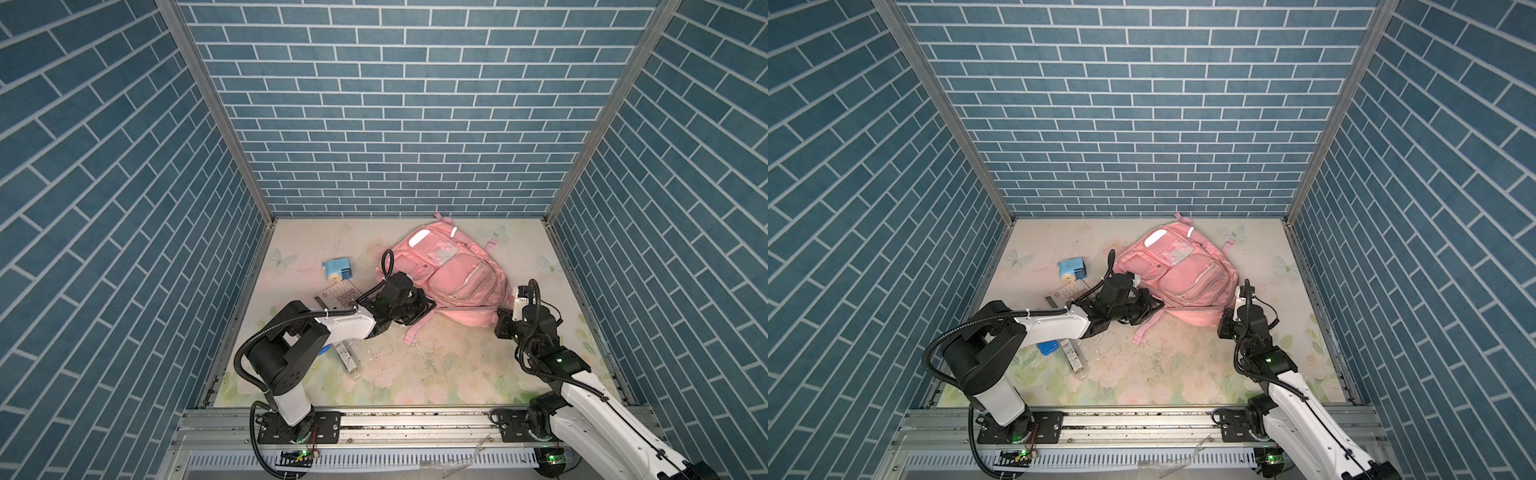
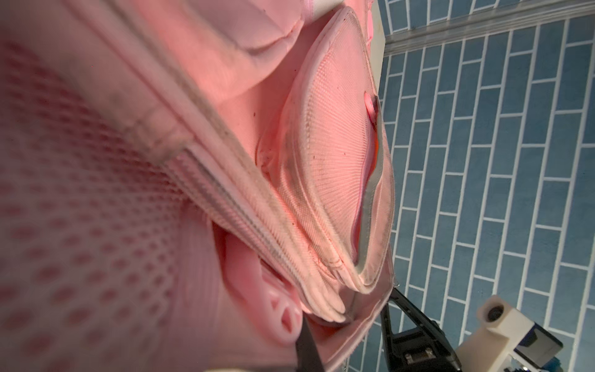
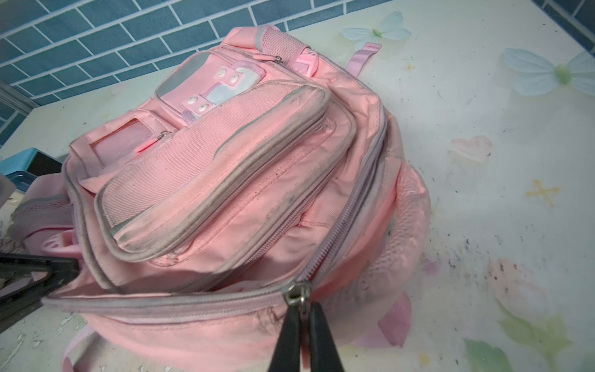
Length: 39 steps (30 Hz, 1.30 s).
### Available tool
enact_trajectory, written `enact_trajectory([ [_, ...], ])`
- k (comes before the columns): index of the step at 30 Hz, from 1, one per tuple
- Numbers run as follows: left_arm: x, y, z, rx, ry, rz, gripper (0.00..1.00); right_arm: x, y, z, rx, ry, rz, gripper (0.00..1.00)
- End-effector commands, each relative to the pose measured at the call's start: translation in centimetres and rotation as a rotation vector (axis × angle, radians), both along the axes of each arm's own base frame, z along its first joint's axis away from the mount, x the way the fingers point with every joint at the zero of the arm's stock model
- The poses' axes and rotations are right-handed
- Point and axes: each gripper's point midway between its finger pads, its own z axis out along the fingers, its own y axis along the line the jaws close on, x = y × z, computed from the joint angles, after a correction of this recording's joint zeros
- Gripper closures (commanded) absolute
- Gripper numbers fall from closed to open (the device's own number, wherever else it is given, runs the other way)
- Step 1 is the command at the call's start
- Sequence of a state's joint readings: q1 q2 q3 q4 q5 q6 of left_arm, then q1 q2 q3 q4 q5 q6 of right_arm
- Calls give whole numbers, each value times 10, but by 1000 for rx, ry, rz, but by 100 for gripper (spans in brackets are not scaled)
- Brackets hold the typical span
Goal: Pack books, pencil case, and school supplies into a backpack
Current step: Zip the student bag at the top-center of the table.
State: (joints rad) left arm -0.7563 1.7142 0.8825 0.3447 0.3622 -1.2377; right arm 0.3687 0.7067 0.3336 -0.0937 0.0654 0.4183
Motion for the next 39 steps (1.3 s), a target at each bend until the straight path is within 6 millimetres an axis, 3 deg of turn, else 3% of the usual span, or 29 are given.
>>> enact_trajectory([
  [1, 22, 3, 20, 66, -115, -62, 100, 5, 8, 28, 37, -66, 52, 100],
  [4, 33, -1, 26, 92, -141, -97, 100, -2, 24, 29, 87, -59, 129, 100],
  [9, 70, 16, 28, 112, -163, -62, 100, -15, 52, 32, 123, -65, 233, 100],
  [13, 98, 18, 33, 127, -182, -72, 100, -25, 92, 38, 173, -99, 379, 100],
  [18, 124, 25, 31, 132, -174, -29, 100, -18, 119, 40, 160, -110, 412, 100],
  [21, 126, 34, 33, 133, -163, 20, 68, -11, 129, 41, 165, -109, 417, 100],
  [25, 109, 49, 44, 128, -127, 92, 53, -7, 135, 42, 156, -108, 427, 100],
  [27, 95, 54, 54, 168, -134, 114, 36, -8, 136, 39, 155, -102, 435, 100],
  [29, 74, 50, 61, 209, -135, 127, 28, -10, 136, 37, 154, -97, 443, 100],
  [35, 16, 27, 54, 93, -17, 197, 27, -16, 131, 30, 152, -90, 438, 100],
  [39, -10, 2, 43, -18, 77, 228, 28, -17, 128, 30, 153, -98, 434, 100],
])
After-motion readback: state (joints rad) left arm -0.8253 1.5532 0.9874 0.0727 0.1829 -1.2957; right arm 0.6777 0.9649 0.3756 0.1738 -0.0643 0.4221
